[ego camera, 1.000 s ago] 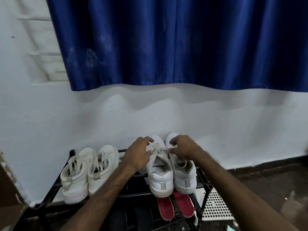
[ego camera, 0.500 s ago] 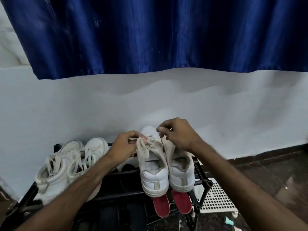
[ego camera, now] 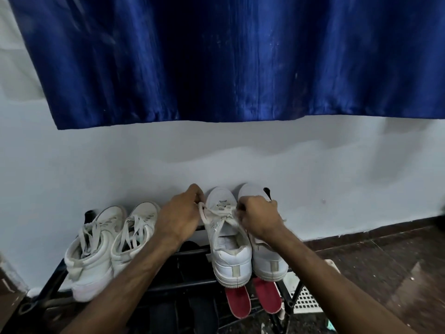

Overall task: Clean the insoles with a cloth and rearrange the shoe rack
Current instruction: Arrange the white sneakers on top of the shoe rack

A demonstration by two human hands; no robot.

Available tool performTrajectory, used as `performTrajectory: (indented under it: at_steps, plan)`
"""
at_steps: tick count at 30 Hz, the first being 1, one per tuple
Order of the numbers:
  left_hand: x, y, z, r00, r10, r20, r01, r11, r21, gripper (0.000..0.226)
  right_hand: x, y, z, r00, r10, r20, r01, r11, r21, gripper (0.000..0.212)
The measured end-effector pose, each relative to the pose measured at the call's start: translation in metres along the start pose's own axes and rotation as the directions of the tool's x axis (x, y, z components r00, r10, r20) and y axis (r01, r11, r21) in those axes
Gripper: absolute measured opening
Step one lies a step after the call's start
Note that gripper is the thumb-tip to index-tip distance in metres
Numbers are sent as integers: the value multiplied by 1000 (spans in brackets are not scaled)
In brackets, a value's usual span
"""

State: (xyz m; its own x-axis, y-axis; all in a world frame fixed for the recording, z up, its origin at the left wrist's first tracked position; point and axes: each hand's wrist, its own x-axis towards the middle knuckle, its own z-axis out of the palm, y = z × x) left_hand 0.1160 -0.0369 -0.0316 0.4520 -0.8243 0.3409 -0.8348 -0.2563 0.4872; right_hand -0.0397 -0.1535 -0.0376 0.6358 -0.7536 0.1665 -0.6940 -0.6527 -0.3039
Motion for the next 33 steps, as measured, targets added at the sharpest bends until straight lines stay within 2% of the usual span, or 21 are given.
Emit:
performTrajectory:
  at_steps: [2, 5, 7, 10, 13, 15, 17, 22, 24, 26, 28, 31, 33]
  plan:
    - [1, 6, 0, 999, 14, 39, -14, 1000, 3, 19, 0, -3, -6, 1000, 28, -8, -27, 996, 83, 10]
    - [5, 9, 2, 986, -84, 141, 110, 976, -187, 32, 0, -12, -13, 998, 30, -60, -18, 979, 204, 8]
    - [4, 12, 3, 967, -97, 235, 149, 965, -217, 39, 1, -21, -15, 996, 43, -72, -19, 952, 305, 6]
    - [-1, 18, 5, 942, -57, 332, 110, 983, -145, 36, 2, -25, -15, 994, 104, 35, -107, 859, 501, 9]
    - [-4, 21, 5, 884, -89, 459, 193, 964, -185, 29, 0, -16, -13, 977, 120, 178, -201, 806, 558, 16]
    - [-8, 22, 8, 843, -93, 530, 209, 964, -163, 29, -4, -12, -16, 964, 121, 237, -237, 797, 555, 20]
    - [-11, 23, 14, 839, -81, 538, 188, 971, -146, 25, -8, -10, -20, 958, 91, 272, -225, 827, 515, 21]
    - [-10, 25, 25, 942, -118, 314, 169, 976, -138, 18, -20, -15, -22, 938, -18, 345, -129, 909, 396, 18]
    - [-10, 27, 30, 965, -143, 221, 174, 976, -127, 22, -18, -16, -25, 945, -16, 327, -88, 950, 300, 14]
    - [-9, 29, 34, 966, -154, 208, 185, 973, -140, 18, -16, -16, -31, 943, -38, 331, -19, 986, 167, 16]
    - [-6, 26, 31, 941, -166, 295, 238, 944, -228, 10, -16, -14, -36, 926, -51, 375, -1, 990, 138, 21]
    - [-3, 21, 18, 851, -157, 501, 396, 818, -417, 19, -22, -11, -37, 883, -61, 466, -39, 979, 202, 25]
    - [-4, 20, 12, 796, -120, 593, 447, 776, -444, 25, -25, -10, -35, 853, -60, 518, -49, 980, 194, 29]
